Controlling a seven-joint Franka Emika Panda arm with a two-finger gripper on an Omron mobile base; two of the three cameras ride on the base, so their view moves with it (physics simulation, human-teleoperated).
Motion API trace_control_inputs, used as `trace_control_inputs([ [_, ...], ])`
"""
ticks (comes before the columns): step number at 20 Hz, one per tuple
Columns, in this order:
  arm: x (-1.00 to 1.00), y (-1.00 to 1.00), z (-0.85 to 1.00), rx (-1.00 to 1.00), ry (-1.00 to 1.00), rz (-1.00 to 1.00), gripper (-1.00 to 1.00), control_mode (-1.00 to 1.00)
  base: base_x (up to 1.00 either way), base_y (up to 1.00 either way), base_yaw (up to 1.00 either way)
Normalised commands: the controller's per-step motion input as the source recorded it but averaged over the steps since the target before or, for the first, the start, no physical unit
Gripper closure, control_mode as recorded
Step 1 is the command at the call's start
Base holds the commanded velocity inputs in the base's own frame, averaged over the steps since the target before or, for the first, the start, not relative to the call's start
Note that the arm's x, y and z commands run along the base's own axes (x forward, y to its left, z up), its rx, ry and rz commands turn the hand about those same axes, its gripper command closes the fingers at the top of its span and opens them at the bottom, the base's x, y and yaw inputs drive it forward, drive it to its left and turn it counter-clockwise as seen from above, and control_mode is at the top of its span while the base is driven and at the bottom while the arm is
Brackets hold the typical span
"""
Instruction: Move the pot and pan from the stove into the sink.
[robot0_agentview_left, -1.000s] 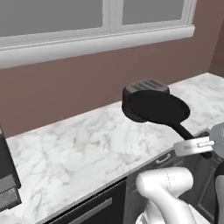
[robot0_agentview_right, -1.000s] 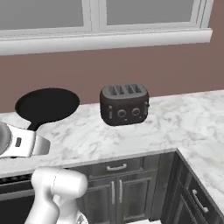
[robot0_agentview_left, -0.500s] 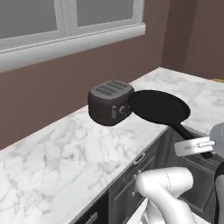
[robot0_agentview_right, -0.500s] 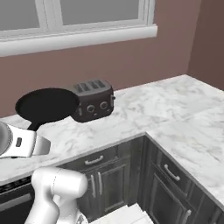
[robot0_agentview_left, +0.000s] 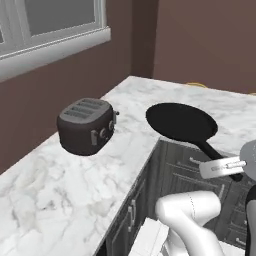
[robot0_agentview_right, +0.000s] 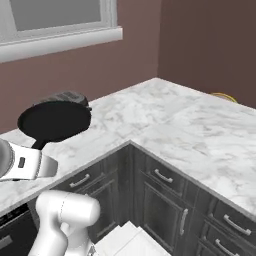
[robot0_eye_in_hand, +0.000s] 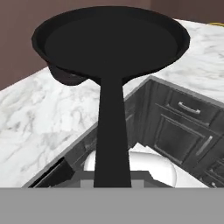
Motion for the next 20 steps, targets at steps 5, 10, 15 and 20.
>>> trace_control_inputs([
  [5, 0.0, 0.0, 0.0, 0.0, 0.0, 0.0, 1.0, 1.0, 0.0, -0.05, -0.48],
  [10, 0.0, 0.0, 0.0, 0.0, 0.0, 0.0, 1.0, 1.0, 0.0, -0.06, -0.48],
  [15, 0.0, 0.0, 0.0, 0.0, 0.0, 0.0, 1.0, 1.0, 0.0, -0.09, -0.47],
  [20, 0.0, 0.0, 0.0, 0.0, 0.0, 0.0, 1.0, 1.0, 0.0, -0.13, -0.45],
])
